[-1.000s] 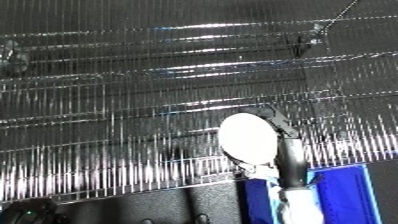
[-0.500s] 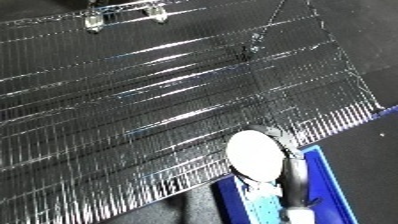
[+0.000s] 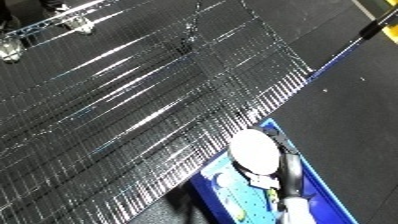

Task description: Pick up the object and place it into the box

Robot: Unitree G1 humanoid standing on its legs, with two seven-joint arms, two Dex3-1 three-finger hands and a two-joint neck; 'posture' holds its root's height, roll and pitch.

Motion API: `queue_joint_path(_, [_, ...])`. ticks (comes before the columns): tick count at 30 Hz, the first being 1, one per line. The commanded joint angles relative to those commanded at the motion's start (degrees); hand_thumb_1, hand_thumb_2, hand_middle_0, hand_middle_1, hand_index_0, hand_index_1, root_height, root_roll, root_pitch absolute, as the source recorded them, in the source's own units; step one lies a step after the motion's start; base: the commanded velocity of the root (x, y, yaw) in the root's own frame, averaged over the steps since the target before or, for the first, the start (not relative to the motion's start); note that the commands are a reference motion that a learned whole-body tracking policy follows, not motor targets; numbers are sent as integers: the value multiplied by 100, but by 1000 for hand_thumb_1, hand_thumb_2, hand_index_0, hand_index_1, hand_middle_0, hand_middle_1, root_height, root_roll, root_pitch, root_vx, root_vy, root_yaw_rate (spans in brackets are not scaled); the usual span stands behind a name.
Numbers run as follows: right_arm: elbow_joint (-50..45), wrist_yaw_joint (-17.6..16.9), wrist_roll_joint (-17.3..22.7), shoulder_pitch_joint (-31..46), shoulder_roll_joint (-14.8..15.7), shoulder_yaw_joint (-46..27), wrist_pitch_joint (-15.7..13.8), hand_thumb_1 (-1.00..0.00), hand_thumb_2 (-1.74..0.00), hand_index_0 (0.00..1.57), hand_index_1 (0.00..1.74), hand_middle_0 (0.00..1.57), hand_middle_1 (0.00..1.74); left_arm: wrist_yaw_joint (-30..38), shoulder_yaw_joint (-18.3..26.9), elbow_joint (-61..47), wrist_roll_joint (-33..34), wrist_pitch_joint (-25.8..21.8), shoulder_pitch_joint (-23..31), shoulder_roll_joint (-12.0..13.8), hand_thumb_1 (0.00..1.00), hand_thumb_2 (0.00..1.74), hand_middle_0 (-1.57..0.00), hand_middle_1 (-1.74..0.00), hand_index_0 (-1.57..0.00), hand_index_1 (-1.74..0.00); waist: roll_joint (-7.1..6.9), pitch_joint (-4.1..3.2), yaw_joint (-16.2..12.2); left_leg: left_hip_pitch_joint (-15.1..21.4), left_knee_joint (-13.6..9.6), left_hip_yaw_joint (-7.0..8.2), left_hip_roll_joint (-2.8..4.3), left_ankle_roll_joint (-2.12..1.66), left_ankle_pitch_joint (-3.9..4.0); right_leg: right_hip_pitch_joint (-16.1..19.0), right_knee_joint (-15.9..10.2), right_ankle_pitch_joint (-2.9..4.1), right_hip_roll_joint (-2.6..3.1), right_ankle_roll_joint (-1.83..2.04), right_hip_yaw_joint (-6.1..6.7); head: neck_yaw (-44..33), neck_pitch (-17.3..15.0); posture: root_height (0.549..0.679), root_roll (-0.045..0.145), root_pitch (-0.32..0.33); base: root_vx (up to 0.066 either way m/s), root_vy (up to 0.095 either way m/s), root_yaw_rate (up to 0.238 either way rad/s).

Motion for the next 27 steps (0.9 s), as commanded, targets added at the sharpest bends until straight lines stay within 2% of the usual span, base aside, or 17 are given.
queue_joint_path(1, [61, -5, 55, 2, -19, -25, -18, -600, -1044, 942, 1044, 942, 1044, 11, -23, 30, -9, -22, -33, -21, 1000, 1740, -1570, -1740, -1570, -1740, 23, -3, -31, 9, -24, 16, -2, -6, 9, -9, -15, 7, 1, 4, 7, 92, 23, 670, 74, 11, -51, 51, -67])
queue_joint_path(6, [372, 46, 343, 14, -81, -142, -173, -350, -609, 549, 609, 549, 609, 22, -106, 186, -47, -107, -133, -101, 1000, 1740, -1570, -1740, -1570, -1740, 124, -35, -156, 59, -91, 68, 3, -39, 26, -10, -72, 24, 16, 8, 30, 564, 33, 671, 77, 16, -24, 40, -43])
queue_joint_path(13, [777, 186, 696, 89, -110, -281, -363, 0, 0, 0, 0, 0, 0, -4, -141, 306, -58, -149, -144, -188, 1000, 1740, -1570, -1740, -1570, -1740, 225, -108, -241, 138, -142, 88, -6, -72, 34, 51, -171, 47, 17, 2, 60, 718, 27, 672, 81, 16, 4, 23, -22])
queue_joint_path(17, [884, 222, 872, 123, -91, -333, -419, 0, 0, 0, 0, 0, 0, 7, -169, 336, -98, -167, -156, -202, 1000, 1740, -1570, -1740, -1570, -1740, 268, -149, -267, 176, -206, 89, -18, -77, 58, 75, -220, 57, 11, 6, 70, 682, -27, 673, 83, 18, 4, 23, -9])
queue_joint_path(22, [918, 311, 961, 142, -67, -351, -315, 0, 0, 0, 0, 0, 0, 24, -186, 369, -140, -147, -178, -202, 1000, 1740, -1570, -1740, -1570, -1740, 296, -191, -266, 209, -277, 77, -16, -81, 90, 98, -272, 76, 1, 15, 75, 640, -87, 673, 82, 19, 9, 10, 14])
queue_joint_path(27, [815, 419, 870, 168, -37, -306, -246, 0, 0, 0, 0, 0, 0, 33, -181, 352, -168, -118, -149, -205, 1000, 1740, -1570, -1740, -1570, -1740, 291, -213, -236, 215, -311, 47, -14, -83, 121, 109, -268, 71, 4, 2, 64, 462, -214, 673, 82, 19, 8, 11, 44])
